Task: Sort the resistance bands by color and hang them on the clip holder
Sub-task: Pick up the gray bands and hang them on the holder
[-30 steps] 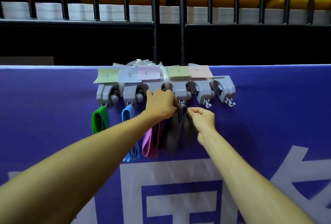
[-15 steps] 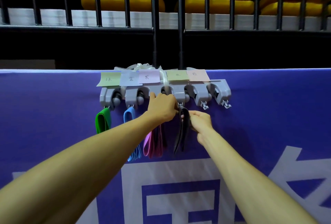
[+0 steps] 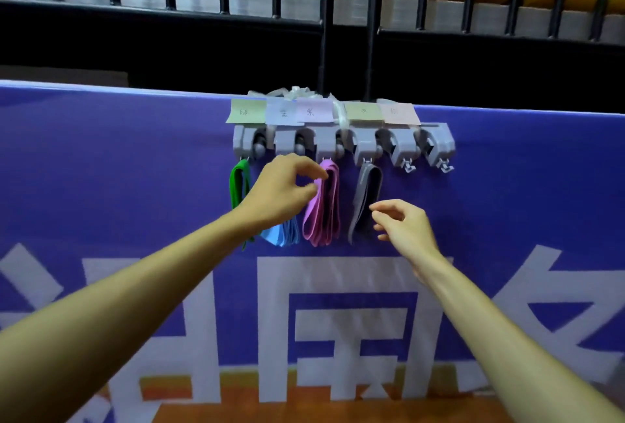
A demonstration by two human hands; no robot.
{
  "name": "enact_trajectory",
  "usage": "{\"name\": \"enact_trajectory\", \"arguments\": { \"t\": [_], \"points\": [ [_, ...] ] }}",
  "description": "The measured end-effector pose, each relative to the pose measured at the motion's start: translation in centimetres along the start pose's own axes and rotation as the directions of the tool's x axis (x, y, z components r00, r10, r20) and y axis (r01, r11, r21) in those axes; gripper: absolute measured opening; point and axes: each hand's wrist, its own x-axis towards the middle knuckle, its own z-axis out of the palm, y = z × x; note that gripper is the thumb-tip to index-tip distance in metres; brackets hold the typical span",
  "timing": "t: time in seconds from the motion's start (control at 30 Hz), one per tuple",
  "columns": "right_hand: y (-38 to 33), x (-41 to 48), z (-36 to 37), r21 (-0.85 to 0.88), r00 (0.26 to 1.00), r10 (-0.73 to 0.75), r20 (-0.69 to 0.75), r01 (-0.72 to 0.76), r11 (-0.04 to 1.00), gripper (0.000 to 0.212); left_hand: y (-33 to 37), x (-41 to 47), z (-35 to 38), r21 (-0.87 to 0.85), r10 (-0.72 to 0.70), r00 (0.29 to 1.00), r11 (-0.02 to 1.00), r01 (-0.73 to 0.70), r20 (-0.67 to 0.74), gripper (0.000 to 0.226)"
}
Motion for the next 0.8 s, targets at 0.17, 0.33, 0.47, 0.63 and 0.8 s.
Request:
{"name": "enact_trajectory", "arguments": {
  "t": [0.17,0.33,0.47,0.63,0.8],
  "points": [
    [0.3,-5.3,4.7,-0.095,0.976,-0.019,0.217,0.04,0.995,0.013,-4.0,-6.7,-1.6,-0.252,-0.228,0.973,0.945,0.211,-0.042,0.029],
    [2.6,-11.6,11.9,-0.212,0.859,0.068,0.507,0.047,0.976,0.012,-9.6,-15.0,-2.6,-0.363,-0.419,0.908,0.845,0.393,0.008,0.032],
    [6.4,-17.3,17.9,-0.318,0.761,0.185,0.622,0.029,0.948,0.013,-15.4,-24.5,-1.9,-0.401,-0.6,0.781,0.682,0.612,0.174,0.022],
    [12.3,-24.2,23.6,-0.421,0.683,0.346,0.643,-0.062,0.905,0.012,-22.2,-35.7,-1.0,-0.325,-0.758,0.503,0.393,0.86,0.414,0.015],
    [17.6,-31.3,27.3,-0.469,0.568,0.55,0.612,-0.3,0.831,0.016,-25.6,-44.2,-0.3,-0.22,-0.794,0.315,0.232,0.947,0.52,0.015]
  ]
}}
